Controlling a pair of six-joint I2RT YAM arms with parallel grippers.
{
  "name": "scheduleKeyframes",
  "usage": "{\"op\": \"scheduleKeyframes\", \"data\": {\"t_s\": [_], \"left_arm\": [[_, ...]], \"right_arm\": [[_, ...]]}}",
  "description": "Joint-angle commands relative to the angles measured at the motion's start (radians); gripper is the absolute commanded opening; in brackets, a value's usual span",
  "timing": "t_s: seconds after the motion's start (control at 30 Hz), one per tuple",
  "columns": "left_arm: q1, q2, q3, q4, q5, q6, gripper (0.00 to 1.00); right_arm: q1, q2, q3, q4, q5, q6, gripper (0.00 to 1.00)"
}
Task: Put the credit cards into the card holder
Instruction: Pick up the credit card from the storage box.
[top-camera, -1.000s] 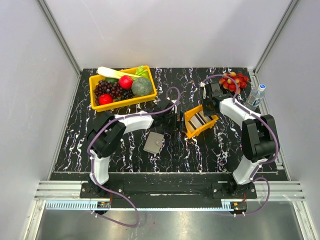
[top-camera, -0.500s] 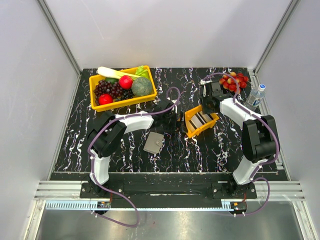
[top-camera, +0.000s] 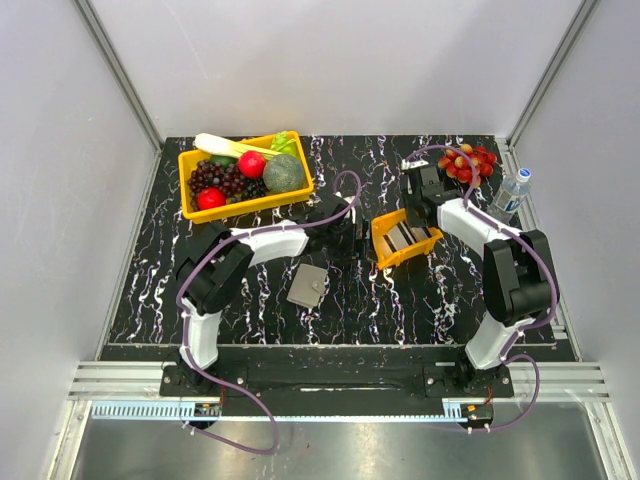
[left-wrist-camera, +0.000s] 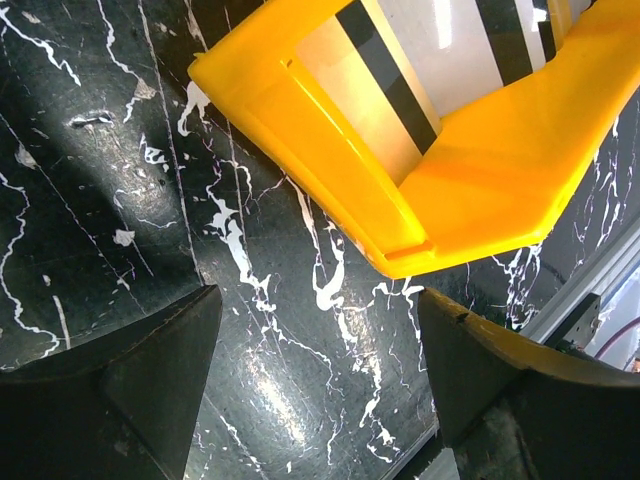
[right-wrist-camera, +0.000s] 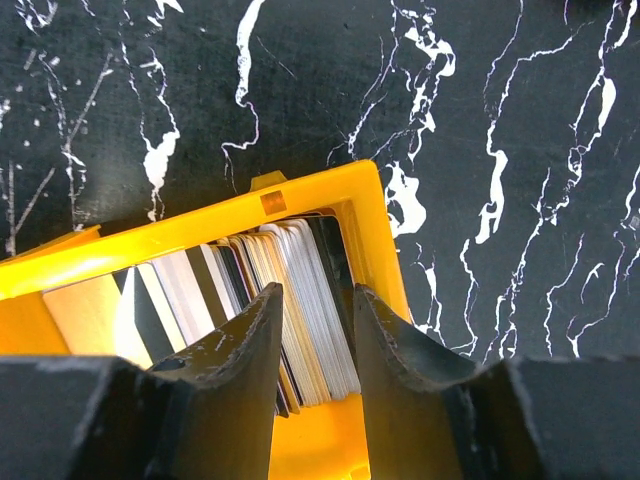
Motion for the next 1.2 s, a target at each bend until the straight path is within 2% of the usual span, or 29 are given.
{"op": "scheduleKeyframes", "data": {"t_s": [0.0, 0.33, 0.53, 0.73, 0.8, 1.0, 1.17], "left_arm": [[0.005, 0.016, 0.047, 0.031, 0.014, -0.004, 0.82], [0.013, 0.018, 0.047, 0.022, 0.018, 0.004, 0.82], [0.015, 0.014, 0.045, 0.023, 0.023, 0.004, 0.82], [0.015, 0.016, 0.045, 0.023, 0.026, 0.004, 0.82], [0.018, 0.014, 0.045, 0.022, 0.029, 0.004, 0.82], [0.016, 0.004, 0.042, 0.032, 0.023, 0.004, 0.82], [0.016, 0.011, 0.048, 0.054, 0.032, -0.008, 0.81]], "right_arm": [[0.028, 0.010, -0.025, 0.065, 0.098, -0.030, 0.40], [0.035, 0.025, -0.034, 0.062, 0.130, -0.022, 0.36], [0.038, 0.017, -0.019, 0.047, 0.069, -0.011, 0.20], [0.037, -0.013, -0.006, 0.039, -0.009, -0.008, 0.14], [0.037, -0.029, -0.002, 0.036, -0.038, -0.010, 0.15], [0.037, -0.076, 0.009, 0.018, -0.097, 0.035, 0.29], [0.035, -0.076, 0.008, 0.010, -0.134, 0.087, 0.35]]}}
